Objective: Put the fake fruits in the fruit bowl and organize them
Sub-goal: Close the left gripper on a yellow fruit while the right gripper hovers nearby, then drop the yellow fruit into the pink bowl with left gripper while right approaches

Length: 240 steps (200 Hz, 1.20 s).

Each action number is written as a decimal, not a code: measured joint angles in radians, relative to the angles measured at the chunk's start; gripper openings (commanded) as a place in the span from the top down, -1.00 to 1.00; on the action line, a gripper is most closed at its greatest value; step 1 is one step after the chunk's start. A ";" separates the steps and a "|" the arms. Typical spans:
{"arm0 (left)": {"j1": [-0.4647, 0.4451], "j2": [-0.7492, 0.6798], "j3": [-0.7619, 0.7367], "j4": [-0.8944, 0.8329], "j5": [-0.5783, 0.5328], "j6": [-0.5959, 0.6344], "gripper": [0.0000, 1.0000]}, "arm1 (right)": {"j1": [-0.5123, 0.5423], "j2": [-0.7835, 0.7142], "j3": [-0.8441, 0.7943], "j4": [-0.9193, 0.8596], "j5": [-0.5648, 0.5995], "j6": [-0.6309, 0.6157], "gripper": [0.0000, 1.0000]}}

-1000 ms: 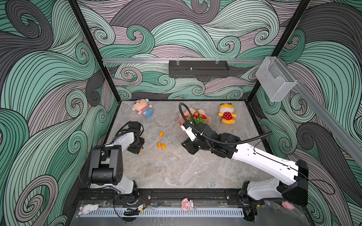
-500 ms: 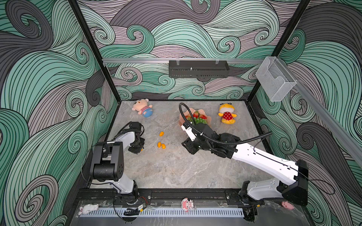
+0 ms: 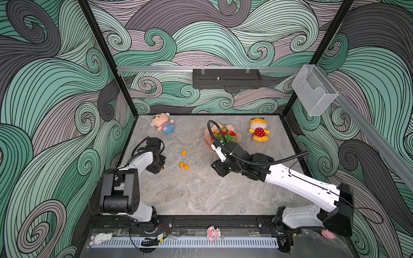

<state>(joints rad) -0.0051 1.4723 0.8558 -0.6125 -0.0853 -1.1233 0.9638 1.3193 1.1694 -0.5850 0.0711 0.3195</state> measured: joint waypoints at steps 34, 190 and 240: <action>-0.035 -0.076 0.001 -0.010 0.037 0.085 0.73 | -0.064 -0.030 -0.045 0.024 -0.027 0.056 0.04; -0.420 0.138 0.410 0.087 0.181 0.292 0.72 | -0.505 0.095 -0.122 0.139 -0.257 0.195 0.04; -0.475 0.274 0.546 0.115 0.224 0.365 0.66 | -0.549 0.169 -0.051 0.167 -0.302 0.195 0.04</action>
<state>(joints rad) -0.4805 1.7458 1.4014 -0.4976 0.1390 -0.7582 0.4145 1.4879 1.1179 -0.4175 -0.2310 0.5148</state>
